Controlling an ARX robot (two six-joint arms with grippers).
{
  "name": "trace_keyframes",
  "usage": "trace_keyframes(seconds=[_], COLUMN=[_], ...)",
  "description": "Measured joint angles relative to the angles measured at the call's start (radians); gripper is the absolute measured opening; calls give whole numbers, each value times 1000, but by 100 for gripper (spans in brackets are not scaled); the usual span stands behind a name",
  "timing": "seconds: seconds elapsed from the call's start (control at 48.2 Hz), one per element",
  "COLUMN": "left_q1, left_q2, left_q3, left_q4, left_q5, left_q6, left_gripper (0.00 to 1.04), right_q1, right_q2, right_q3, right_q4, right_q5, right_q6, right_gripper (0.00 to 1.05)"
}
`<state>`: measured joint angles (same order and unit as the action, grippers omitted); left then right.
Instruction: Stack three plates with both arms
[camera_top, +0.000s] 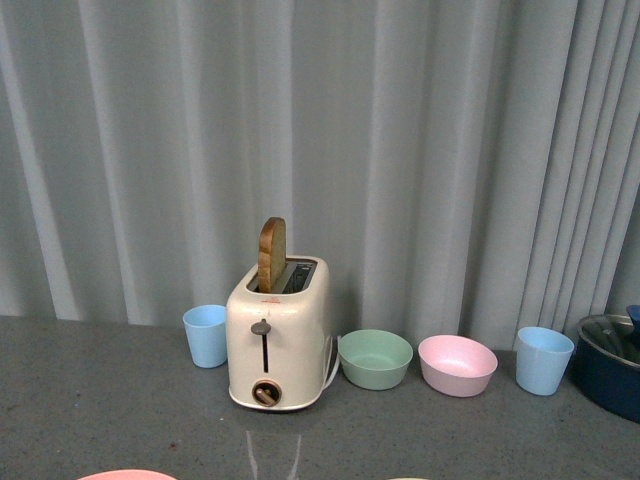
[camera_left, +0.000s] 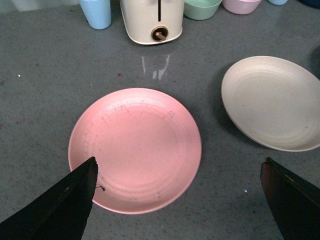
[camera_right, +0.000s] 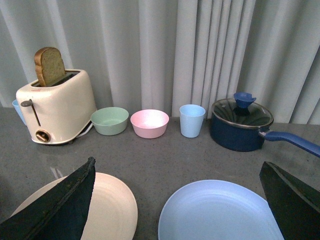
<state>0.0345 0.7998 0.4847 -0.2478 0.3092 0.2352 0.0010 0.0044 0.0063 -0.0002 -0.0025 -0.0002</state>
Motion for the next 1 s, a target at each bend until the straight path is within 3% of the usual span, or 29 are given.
trace_keyframes(seconds=[0.207,0.539,0.747,0.996], left_q1=[10,50,115,116], left_q2=[469,880,1025,1122], left_q3=[245,610,684,695], left_q4=[-19,-228,-269,-238], left_q5=[-54,-125,-172,-177], left_q6=[108,253,282,269], left_gripper=[98,98,98,98], right_q1=[0,0,0,0], right_q2=[0,0,0,0], right_q3=[0,0,0,0], right_q4=[0,0,0,0], right_q5=[2,1,1,1], right_q6=[0,0,0,0], right_gripper=[97,97,97,97])
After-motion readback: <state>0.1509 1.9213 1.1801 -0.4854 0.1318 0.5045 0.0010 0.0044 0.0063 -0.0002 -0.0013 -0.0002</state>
